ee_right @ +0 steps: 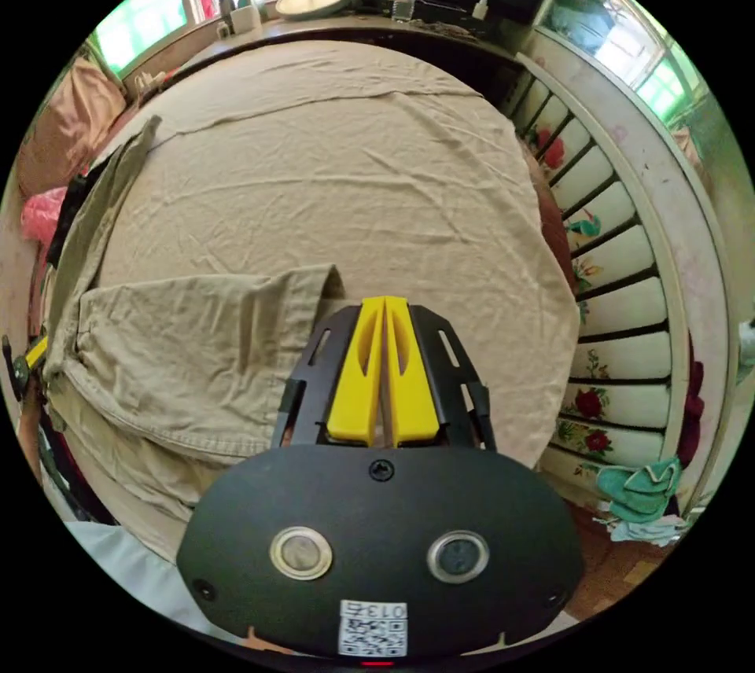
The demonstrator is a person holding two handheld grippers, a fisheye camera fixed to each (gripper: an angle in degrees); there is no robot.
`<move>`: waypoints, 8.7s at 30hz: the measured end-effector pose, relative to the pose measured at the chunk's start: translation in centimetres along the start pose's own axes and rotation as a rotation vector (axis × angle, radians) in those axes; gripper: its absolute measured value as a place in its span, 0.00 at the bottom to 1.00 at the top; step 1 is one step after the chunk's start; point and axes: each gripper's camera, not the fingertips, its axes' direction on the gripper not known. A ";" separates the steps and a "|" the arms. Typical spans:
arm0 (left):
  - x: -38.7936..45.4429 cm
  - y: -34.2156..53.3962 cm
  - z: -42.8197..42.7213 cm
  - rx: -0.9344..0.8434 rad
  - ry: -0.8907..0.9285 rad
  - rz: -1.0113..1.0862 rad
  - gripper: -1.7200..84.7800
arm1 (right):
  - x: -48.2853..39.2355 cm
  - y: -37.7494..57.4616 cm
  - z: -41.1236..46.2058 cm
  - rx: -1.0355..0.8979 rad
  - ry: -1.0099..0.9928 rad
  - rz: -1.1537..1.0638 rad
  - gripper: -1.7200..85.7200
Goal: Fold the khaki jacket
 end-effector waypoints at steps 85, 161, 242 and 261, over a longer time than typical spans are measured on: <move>0.2 7.1 -3.4 0.215 0.274 0.606 0.22 | -24.0 27.4 -45.5 0.791 -0.749 -0.781 0.03; 6.6 -10.6 4.1 -0.326 0.552 0.646 0.08 | -6.9 16.7 -8.8 0.136 -0.255 0.216 0.06; -12.2 29.4 -3.2 0.196 0.307 -0.637 0.18 | -71.9 9.5 9.1 0.022 -0.700 -1.406 0.13; -15.5 30.6 3.5 0.284 0.821 -0.778 0.03 | -72.9 9.4 7.7 -0.175 -0.540 -1.645 0.07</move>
